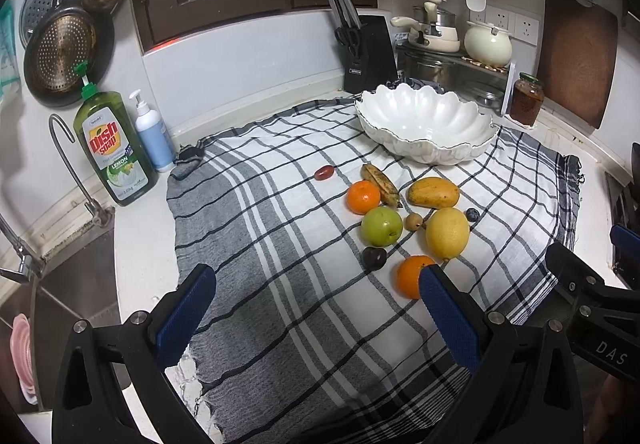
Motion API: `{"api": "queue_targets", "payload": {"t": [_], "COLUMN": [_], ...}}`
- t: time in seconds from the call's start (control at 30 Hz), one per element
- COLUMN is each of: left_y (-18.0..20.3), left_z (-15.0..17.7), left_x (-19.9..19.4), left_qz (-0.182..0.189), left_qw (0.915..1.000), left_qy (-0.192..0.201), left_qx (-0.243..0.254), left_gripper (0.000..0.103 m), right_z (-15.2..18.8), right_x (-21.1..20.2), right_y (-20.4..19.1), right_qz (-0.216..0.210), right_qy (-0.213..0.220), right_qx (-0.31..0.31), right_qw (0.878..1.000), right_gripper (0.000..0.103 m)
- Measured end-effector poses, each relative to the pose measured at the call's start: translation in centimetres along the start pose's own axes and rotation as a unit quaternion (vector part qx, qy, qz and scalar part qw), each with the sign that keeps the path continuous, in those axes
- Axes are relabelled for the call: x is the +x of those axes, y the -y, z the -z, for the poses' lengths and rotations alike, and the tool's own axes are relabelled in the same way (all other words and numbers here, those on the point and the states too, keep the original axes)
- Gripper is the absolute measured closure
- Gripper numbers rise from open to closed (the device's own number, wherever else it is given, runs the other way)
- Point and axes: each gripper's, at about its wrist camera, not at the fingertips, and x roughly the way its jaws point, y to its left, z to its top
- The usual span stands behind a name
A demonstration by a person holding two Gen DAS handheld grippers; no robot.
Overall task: Organize fruits
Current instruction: 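Move the right tool toward the orange and close it around the orange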
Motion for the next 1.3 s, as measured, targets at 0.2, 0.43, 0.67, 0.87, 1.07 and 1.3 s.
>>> {"api": "queue_targets", "payload": {"t": [0.2, 0.43, 0.67, 0.87, 1.07, 1.3], "left_y": [0.0, -1.1, -2.1, -3.7, -4.9, -6.1], "left_z": [0.0, 0.5, 0.9, 1.4, 1.8, 2.5], "left_x": [0.0, 0.3, 1.9, 3.8, 5.9, 7.8], "left_qz": [0.0, -0.004, -0.019, -0.027, -0.039, -0.043], "left_qw": [1.0, 1.0, 0.9997, 0.9991, 0.9979, 0.9966], "left_qy": [0.0, -0.002, -0.009, -0.022, -0.037, -0.051], "left_qx": [0.0, -0.001, -0.009, -0.024, -0.035, -0.048], "left_gripper": [0.0, 0.0, 0.0, 0.0, 0.0, 0.0], "right_z": [-0.3, 0.4, 0.5, 0.8, 1.0, 1.7], "right_x": [-0.1, 0.8, 2.3, 4.4, 7.2, 10.0], "right_y": [-0.1, -0.4, -2.0, -4.6, -6.8, -9.1], "right_qz": [0.001, -0.006, -0.028, -0.051, -0.075, -0.1], "right_qy": [-0.001, -0.007, -0.017, -0.032, -0.058, -0.095], "right_qx": [0.0, -0.001, -0.016, -0.042, -0.058, -0.079], "right_qw": [1.0, 1.0, 0.999, 0.997, 0.994, 0.987], "right_gripper": [0.0, 0.0, 0.0, 0.001, 0.012, 0.022]}}
